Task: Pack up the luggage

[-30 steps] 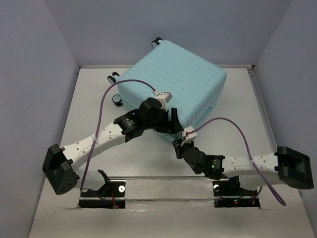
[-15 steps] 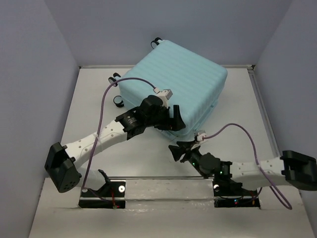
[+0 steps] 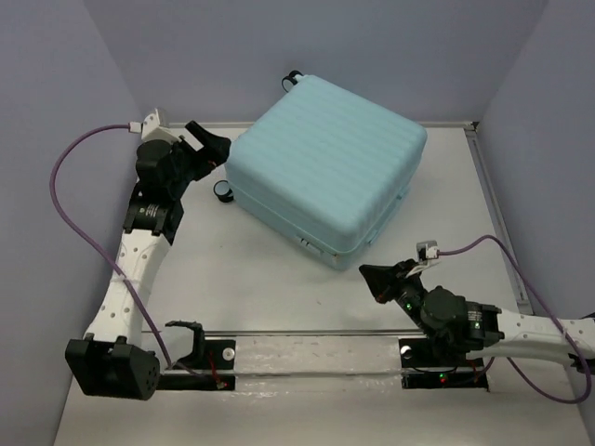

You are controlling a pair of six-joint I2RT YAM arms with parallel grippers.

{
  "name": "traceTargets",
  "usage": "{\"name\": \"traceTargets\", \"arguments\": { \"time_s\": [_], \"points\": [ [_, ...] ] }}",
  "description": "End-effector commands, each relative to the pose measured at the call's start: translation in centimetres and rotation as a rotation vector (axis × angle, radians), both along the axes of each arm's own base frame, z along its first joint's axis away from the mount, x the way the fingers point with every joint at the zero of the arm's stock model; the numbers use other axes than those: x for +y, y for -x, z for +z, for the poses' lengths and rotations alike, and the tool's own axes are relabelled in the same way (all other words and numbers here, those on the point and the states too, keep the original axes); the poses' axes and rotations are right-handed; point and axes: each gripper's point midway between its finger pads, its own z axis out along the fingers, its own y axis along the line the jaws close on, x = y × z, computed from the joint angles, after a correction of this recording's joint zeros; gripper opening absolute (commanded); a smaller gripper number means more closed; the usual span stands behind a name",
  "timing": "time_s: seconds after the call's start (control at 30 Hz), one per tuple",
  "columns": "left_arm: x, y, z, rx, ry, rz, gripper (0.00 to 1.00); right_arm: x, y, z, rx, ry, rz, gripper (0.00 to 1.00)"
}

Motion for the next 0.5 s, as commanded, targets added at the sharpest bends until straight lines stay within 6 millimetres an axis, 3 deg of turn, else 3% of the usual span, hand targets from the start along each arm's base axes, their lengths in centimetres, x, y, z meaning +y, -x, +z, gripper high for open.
{"name": "traceTargets", "arguments": {
  "time_s": [0.0,0.13,0.27,0.47],
  "points": [
    [2.0,-2.5,-2.1,0.049,0.093,0.013,0.98,-0.5,-0.1,-1.0,0.026,0.167,-0.018,0.09],
    [2.8,-4.8,-3.2,0.089,0.132,0.032,0.98,0.7,0.2,-1.9,0.048,0.217,0.012,0.11],
    [1.7,-7.3,-5.4,0.153,0.178,-0.016,0.98,1.5,0.5,-2.2,0.054,0.240,0.044,0.12],
    [0.3,-10.9,-6.6,0.160,0.265,-0.073,0.98,2.2,1.0,-2.5,0.058,0.226,0.090,0.12]
  ]
}}
